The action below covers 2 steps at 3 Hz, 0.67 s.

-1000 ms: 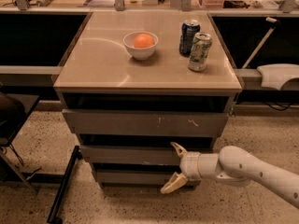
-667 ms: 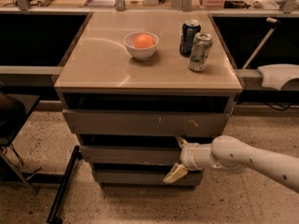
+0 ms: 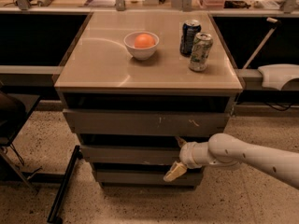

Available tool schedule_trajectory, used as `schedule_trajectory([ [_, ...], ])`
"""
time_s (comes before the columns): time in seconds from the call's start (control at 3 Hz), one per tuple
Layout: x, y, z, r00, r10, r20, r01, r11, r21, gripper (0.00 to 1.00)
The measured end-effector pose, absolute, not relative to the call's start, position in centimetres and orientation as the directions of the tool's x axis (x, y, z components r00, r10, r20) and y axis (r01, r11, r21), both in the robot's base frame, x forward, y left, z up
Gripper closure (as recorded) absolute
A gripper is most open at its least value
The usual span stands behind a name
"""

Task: Open middle drawer

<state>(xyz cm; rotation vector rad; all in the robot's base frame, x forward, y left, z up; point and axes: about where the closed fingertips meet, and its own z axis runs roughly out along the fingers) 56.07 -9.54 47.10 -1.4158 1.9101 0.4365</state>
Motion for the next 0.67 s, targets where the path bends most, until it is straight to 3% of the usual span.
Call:
schedule_trajectory([
  [0.67, 58.92, -11.87, 43.55, -0.239, -0.684, -0.69, -0.905, 0.415, -0.098, 0.03],
])
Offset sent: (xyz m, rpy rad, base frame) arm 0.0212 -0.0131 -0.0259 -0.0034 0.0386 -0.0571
